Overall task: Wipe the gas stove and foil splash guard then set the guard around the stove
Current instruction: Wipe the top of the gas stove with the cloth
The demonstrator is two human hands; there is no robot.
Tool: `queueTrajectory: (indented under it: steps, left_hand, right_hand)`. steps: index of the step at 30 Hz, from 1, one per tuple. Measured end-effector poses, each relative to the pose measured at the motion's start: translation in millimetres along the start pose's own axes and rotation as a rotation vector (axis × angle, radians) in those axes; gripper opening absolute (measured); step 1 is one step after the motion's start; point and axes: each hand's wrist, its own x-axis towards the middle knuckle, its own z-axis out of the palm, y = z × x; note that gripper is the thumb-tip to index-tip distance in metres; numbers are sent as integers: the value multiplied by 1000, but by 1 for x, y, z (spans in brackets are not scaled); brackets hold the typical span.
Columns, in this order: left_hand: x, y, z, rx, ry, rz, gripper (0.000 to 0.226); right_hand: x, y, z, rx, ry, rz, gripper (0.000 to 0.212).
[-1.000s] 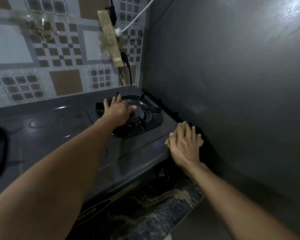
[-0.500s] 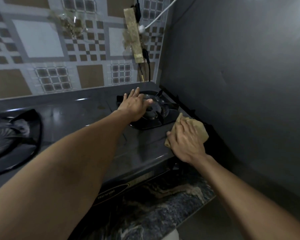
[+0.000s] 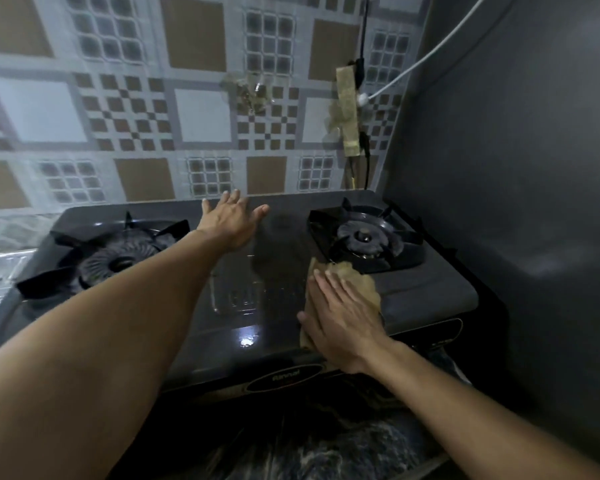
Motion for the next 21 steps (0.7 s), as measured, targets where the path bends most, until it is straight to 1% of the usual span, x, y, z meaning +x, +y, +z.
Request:
queueTrajectory:
  steps: [2, 3, 5, 6, 9, 12, 17, 21]
  left_hand:
    - [-7, -23, -5, 23, -17, -52, 73]
    - [-11, -32, -6, 31, -23, -76, 74]
    - [-17, -48, -9, 46, -29, -122, 77]
    - [-19, -54, -9, 55, -32, -140, 78]
    - [-24, -75, -5, 72, -25, -190, 79]
    - [-26, -88, 1, 22, -16, -226, 75]
    - [-29, -88, 6, -31, 9, -224, 70]
    - [-32, -87, 6, -89, 12, -238, 65]
  right_hand:
    - [9, -4, -2, -15, -45, -29, 102]
    - [18, -6, -3, -7, -61, -36, 96]
    - [43, -12, -6, 36, -116, -19, 77]
    - [57, -15, -7, 62, -144, 2, 72]
    - [102, -17, -4, 97, -158, 67, 72]
    - [142, -10, 1, 98, -150, 116, 74]
    - [191, -3, 1, 116, -185, 172, 73]
    - [230, 1, 1, 100, -186, 164, 73]
